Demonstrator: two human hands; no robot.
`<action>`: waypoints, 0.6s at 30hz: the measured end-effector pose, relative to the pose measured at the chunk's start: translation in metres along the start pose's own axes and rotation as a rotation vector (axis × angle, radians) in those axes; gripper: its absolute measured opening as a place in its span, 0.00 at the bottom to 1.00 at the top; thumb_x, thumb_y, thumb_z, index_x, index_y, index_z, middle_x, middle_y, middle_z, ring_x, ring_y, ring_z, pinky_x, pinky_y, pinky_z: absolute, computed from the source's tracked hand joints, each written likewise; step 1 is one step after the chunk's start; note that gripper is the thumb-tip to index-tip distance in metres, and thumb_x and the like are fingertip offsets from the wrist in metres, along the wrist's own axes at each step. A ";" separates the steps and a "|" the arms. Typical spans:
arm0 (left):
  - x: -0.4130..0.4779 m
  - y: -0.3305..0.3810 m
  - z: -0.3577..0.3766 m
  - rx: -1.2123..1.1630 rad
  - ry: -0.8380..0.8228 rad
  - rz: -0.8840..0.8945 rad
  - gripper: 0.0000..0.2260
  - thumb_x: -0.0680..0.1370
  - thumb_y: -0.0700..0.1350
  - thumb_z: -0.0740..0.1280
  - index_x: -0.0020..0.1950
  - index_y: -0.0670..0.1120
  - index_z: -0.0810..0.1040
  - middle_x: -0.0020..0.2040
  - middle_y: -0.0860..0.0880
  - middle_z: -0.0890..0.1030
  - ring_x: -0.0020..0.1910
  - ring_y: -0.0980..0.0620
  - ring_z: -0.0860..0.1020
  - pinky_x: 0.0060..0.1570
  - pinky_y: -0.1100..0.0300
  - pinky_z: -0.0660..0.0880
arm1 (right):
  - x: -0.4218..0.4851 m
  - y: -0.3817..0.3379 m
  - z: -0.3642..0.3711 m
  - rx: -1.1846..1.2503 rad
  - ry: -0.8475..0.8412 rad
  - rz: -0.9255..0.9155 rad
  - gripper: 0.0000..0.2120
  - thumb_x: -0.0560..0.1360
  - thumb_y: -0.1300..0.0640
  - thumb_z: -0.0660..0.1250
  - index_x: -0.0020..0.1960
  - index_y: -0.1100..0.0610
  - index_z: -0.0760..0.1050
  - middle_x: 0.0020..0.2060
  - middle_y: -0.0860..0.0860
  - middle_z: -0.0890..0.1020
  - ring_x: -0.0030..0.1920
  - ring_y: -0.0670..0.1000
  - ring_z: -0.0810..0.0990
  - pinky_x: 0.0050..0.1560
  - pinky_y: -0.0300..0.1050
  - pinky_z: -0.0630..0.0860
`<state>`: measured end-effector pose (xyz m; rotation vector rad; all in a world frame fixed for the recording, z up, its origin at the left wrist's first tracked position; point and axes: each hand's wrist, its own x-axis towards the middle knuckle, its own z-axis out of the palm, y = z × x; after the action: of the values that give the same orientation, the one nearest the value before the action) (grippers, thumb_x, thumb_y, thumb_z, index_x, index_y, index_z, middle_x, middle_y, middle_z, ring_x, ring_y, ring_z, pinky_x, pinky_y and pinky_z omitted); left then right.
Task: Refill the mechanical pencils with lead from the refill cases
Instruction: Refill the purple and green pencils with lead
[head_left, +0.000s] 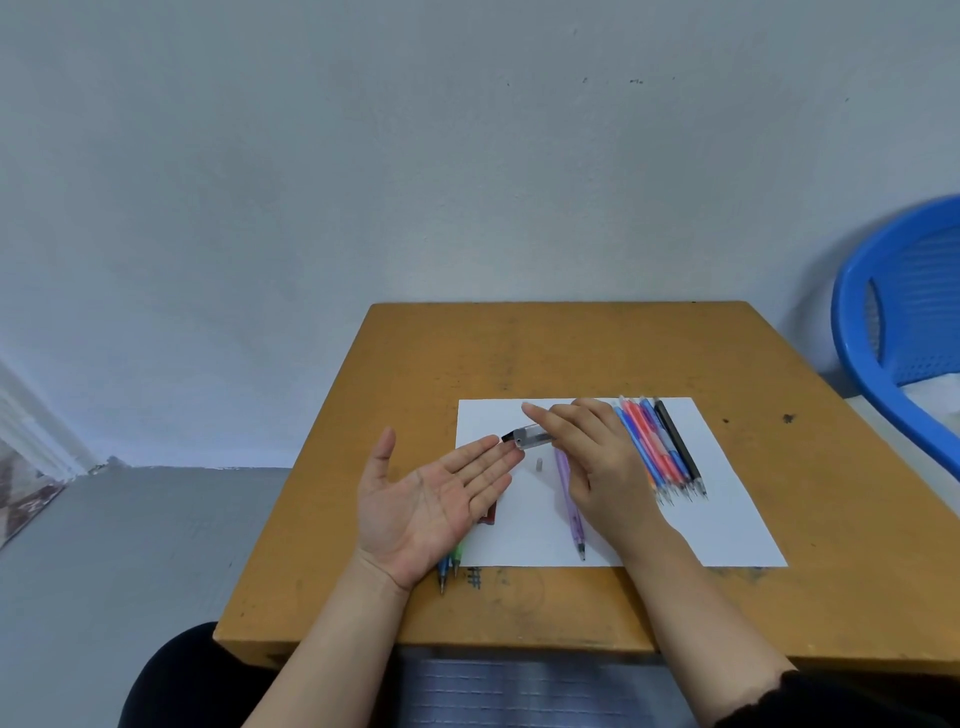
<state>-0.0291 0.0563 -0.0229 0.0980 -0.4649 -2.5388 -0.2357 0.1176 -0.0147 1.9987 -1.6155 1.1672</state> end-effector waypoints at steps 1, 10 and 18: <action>0.000 0.000 0.000 -0.009 -0.001 -0.001 0.44 0.74 0.61 0.66 0.74 0.29 0.54 0.75 0.30 0.53 0.75 0.34 0.54 0.75 0.45 0.53 | 0.000 0.000 0.000 -0.002 0.003 0.007 0.25 0.73 0.72 0.62 0.67 0.56 0.73 0.52 0.54 0.81 0.56 0.54 0.75 0.57 0.48 0.75; 0.000 0.000 0.002 -0.025 -0.016 -0.021 0.44 0.74 0.61 0.66 0.74 0.29 0.54 0.75 0.30 0.53 0.75 0.34 0.54 0.75 0.45 0.53 | 0.001 0.001 -0.001 0.042 -0.019 0.013 0.19 0.76 0.67 0.56 0.62 0.57 0.78 0.50 0.53 0.81 0.54 0.52 0.74 0.54 0.43 0.74; -0.003 -0.002 0.013 -0.013 0.002 -0.018 0.41 0.75 0.58 0.67 0.74 0.30 0.55 0.75 0.31 0.55 0.76 0.36 0.56 0.74 0.46 0.57 | 0.001 -0.002 -0.002 0.113 0.015 0.073 0.19 0.77 0.63 0.54 0.62 0.58 0.77 0.52 0.53 0.81 0.56 0.51 0.74 0.58 0.38 0.71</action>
<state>-0.0303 0.0637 -0.0114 0.0999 -0.4491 -2.5585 -0.2347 0.1185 -0.0124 2.0086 -1.6626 1.3248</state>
